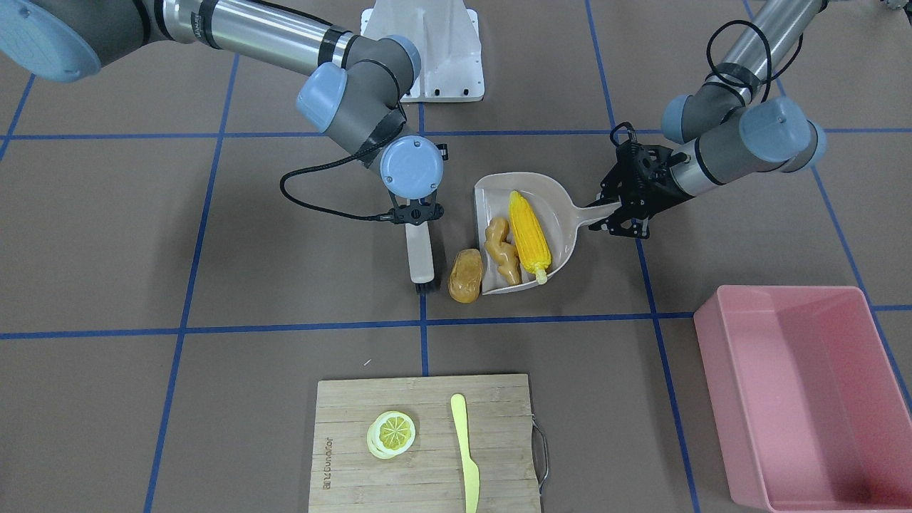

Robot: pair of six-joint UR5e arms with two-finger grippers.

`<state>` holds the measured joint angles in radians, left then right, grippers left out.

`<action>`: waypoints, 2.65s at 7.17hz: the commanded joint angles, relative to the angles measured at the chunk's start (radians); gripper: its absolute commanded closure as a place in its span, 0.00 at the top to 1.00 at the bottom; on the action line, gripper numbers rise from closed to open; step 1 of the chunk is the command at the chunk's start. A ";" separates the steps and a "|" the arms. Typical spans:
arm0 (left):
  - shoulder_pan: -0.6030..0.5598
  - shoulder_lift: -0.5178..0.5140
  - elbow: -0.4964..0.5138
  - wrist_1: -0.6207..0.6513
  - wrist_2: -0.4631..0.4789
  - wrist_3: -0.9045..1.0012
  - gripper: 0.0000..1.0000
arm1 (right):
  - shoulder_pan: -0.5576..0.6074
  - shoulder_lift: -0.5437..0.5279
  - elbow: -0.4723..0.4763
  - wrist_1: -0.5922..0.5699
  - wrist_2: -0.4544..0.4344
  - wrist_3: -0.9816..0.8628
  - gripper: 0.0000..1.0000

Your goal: Sweep and dump trash into bin

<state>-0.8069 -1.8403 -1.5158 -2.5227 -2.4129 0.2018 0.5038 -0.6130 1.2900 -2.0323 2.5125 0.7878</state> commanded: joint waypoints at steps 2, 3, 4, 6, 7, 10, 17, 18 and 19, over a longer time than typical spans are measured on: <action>0.000 0.000 -0.001 0.001 0.000 -0.002 0.00 | -0.031 0.080 -0.131 0.162 0.021 0.126 0.00; 0.000 -0.002 -0.001 -0.001 0.000 -0.018 0.00 | -0.042 0.120 -0.176 0.176 0.022 0.137 0.00; 0.000 -0.002 -0.001 -0.001 0.000 -0.018 0.00 | -0.059 0.154 -0.199 0.178 0.022 0.152 0.00; 0.000 -0.002 -0.001 -0.001 0.000 -0.019 0.00 | -0.088 0.202 -0.199 0.178 0.023 0.214 0.00; 0.000 -0.002 -0.001 -0.001 0.000 -0.019 0.00 | -0.090 0.208 -0.190 0.178 0.025 0.231 0.00; 0.000 -0.002 -0.001 -0.001 0.000 -0.019 0.00 | -0.078 0.168 -0.094 0.124 0.029 0.271 0.00; 0.000 -0.002 -0.003 -0.001 -0.002 -0.019 0.00 | 0.060 -0.198 0.377 -0.217 -0.018 0.159 0.00; 0.000 -0.004 -0.003 -0.001 0.000 -0.019 0.00 | 0.114 -0.243 0.388 -0.217 -0.018 0.125 0.00; 0.000 -0.004 -0.003 -0.001 0.000 -0.019 0.00 | 0.142 -0.331 0.461 -0.217 -0.041 0.095 0.00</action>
<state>-0.8069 -1.8433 -1.5186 -2.5234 -2.4134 0.1826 0.6010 -0.8554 1.6909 -2.2485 2.4896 0.9236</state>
